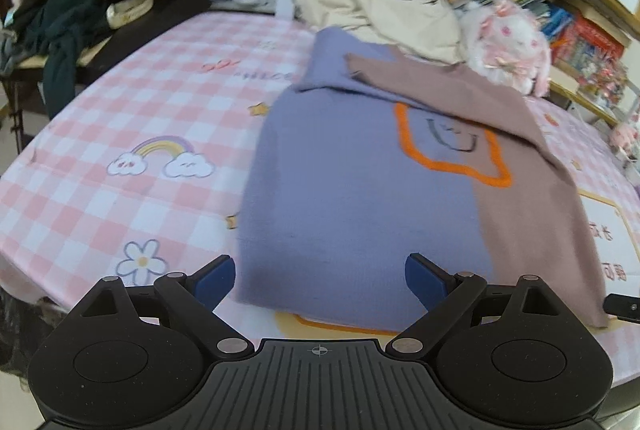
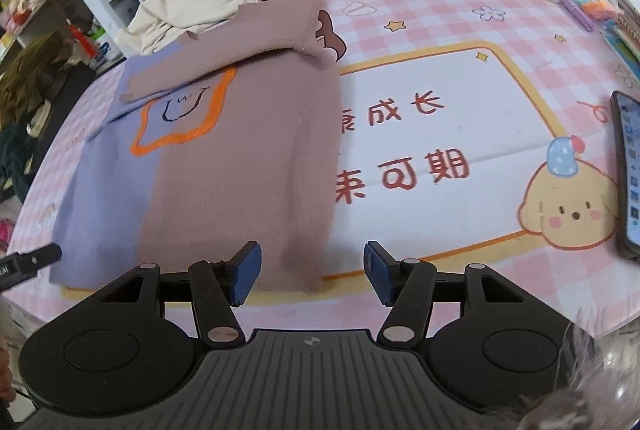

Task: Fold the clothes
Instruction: 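Close the left gripper on the lavender hem while the right gripper closes on the mauve hem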

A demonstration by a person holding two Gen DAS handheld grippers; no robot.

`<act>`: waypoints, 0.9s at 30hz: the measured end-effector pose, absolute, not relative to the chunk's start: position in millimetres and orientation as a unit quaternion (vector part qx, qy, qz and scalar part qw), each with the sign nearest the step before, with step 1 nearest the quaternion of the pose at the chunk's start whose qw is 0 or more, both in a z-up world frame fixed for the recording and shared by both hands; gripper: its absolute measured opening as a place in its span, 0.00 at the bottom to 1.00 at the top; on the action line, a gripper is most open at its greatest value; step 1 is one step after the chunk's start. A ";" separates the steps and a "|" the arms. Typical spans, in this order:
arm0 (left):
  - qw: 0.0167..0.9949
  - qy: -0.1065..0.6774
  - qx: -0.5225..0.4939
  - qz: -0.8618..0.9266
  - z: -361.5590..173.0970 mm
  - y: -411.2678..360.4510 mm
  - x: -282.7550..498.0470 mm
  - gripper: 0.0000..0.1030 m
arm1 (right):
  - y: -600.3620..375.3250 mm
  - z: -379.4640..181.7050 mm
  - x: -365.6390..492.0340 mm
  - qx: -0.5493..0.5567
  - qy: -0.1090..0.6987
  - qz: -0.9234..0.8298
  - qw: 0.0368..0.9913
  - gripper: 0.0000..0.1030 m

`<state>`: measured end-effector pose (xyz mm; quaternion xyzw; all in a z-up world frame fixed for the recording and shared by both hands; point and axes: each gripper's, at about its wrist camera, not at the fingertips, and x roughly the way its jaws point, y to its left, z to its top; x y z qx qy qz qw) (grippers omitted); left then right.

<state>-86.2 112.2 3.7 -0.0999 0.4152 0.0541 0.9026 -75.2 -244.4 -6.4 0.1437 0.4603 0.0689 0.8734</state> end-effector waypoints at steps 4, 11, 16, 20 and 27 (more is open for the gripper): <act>0.899 0.420 -0.110 0.064 -0.4 130.4 -82.5 0.70 | -239.8 -11.0 -71.1 0.152 0.471 0.048 0.868 0.43; 0.889 0.437 -0.131 0.053 -12.1 146.9 -76.7 0.37 | -229.3 -11.9 -65.2 0.133 0.466 0.031 0.874 0.35; 0.893 0.429 -0.129 0.051 -10.8 149.7 -73.0 0.06 | -214.5 -11.7 -59.5 0.082 0.467 0.032 0.880 0.10; 0.916 0.387 -0.103 0.013 11.9 137.4 -78.0 0.05 | -208.3 0.6 -63.8 0.086 0.440 0.056 0.892 0.09; 0.901 0.411 -0.136 -0.022 0.9 143.5 -71.0 0.15 | -214.1 3.0 -55.5 0.148 0.440 0.092 0.881 0.15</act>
